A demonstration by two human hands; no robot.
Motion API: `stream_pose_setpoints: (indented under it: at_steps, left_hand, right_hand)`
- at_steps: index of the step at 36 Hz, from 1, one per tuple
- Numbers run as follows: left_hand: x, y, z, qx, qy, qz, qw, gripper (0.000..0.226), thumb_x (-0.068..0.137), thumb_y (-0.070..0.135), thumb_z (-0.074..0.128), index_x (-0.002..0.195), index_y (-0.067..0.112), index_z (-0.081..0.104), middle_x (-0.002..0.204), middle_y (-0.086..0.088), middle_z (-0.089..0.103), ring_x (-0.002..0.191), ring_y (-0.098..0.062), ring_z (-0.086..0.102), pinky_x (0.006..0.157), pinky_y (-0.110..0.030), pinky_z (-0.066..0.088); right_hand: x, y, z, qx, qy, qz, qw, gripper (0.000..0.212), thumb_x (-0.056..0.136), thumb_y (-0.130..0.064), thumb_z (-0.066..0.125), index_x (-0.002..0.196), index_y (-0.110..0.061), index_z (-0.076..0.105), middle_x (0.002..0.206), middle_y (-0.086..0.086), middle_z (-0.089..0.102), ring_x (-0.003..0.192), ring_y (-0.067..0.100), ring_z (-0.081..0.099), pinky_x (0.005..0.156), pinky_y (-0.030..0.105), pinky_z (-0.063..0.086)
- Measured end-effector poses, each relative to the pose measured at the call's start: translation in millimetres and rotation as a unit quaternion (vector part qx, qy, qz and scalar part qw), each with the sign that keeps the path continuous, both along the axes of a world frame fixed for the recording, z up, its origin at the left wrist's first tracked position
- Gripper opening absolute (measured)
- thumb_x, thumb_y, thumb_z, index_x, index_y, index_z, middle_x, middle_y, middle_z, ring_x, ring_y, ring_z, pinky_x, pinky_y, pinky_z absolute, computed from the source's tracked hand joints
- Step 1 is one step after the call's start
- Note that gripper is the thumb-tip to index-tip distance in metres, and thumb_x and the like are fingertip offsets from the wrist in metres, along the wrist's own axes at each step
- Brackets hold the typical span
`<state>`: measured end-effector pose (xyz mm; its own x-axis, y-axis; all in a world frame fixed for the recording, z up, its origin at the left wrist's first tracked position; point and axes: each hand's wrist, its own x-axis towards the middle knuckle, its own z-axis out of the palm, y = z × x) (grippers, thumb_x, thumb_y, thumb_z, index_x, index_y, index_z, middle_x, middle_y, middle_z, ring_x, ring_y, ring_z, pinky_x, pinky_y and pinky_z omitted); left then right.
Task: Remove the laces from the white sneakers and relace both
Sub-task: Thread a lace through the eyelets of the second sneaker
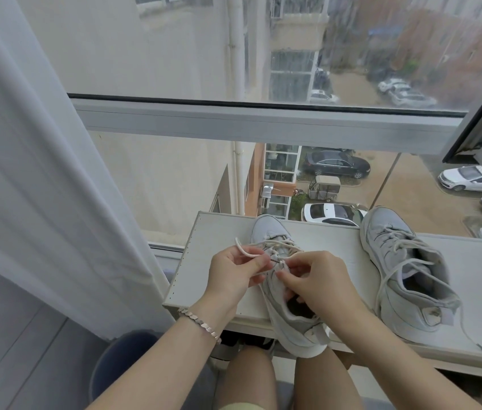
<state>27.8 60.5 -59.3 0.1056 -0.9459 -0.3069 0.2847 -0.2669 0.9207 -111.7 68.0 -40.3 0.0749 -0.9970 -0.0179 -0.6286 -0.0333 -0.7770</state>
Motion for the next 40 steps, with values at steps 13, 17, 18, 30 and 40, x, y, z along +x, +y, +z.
stream_pose_setpoints:
  at_steps: [13, 17, 18, 30, 40]
  left_hand:
    - [-2, -3, -8, -0.050, -0.100, -0.009, 0.994, 0.020, 0.080, -0.003, 0.067, 0.071, 0.013, 0.058, 0.055, 0.008, 0.067, 0.055, 0.002, 0.062, 0.045, -0.011, 0.041]
    - [-2, -4, -13, -0.084, -0.140, -0.016, 0.986, 0.023, 0.078, -0.004, 0.069, 0.069, 0.015, 0.060, 0.056, 0.010, 0.066, 0.054, 0.005, 0.059, 0.050, -0.008, 0.041]
    - [-3, -5, -14, -0.091, -0.153, -0.018, 0.984, 0.023, 0.077, -0.004, 0.070, 0.069, 0.016, 0.060, 0.058, 0.010, 0.067, 0.055, 0.005, 0.059, 0.051, -0.008, 0.042]
    - [0, -5, -19, -0.131, -0.211, -0.048, 0.968, 0.027, 0.077, -0.002, 0.070, 0.069, 0.021, 0.059, 0.073, 0.005, 0.067, 0.072, -0.005, 0.064, 0.075, -0.022, 0.050]
    - [7, -6, -22, -0.117, -0.071, -0.100, 0.986, 0.034, 0.081, -0.021, 0.052, 0.073, 0.010, 0.041, 0.066, -0.001, 0.062, 0.064, -0.007, 0.062, 0.069, -0.016, 0.049]
  right_hand:
    - [-7, 5, -3, 0.071, -0.105, 0.004, 0.992, 0.015, 0.085, -0.017, 0.065, 0.079, -0.029, 0.070, 0.050, -0.001, 0.066, 0.041, 0.004, 0.056, 0.045, 0.014, 0.047]
    - [-8, 8, -2, 0.066, -0.115, 0.010, 0.991, 0.014, 0.087, -0.017, 0.064, 0.082, -0.029, 0.069, 0.049, 0.000, 0.065, 0.038, -0.001, 0.052, 0.043, 0.011, 0.043]
    - [-8, 8, -2, 0.064, -0.115, 0.013, 0.991, 0.013, 0.087, -0.018, 0.063, 0.083, -0.030, 0.069, 0.049, 0.000, 0.065, 0.038, -0.001, 0.052, 0.043, 0.011, 0.042]
    - [-8, 13, -4, 0.051, -0.140, 0.011, 0.989, 0.014, 0.086, -0.018, 0.064, 0.081, -0.029, 0.071, 0.051, -0.002, 0.064, 0.042, 0.004, 0.057, 0.044, 0.012, 0.042]
    - [-9, 11, -2, 0.063, -0.125, 0.016, 0.990, 0.016, 0.086, -0.015, 0.064, 0.086, -0.030, 0.070, 0.047, -0.003, 0.063, 0.044, -0.002, 0.057, 0.048, 0.004, 0.038]
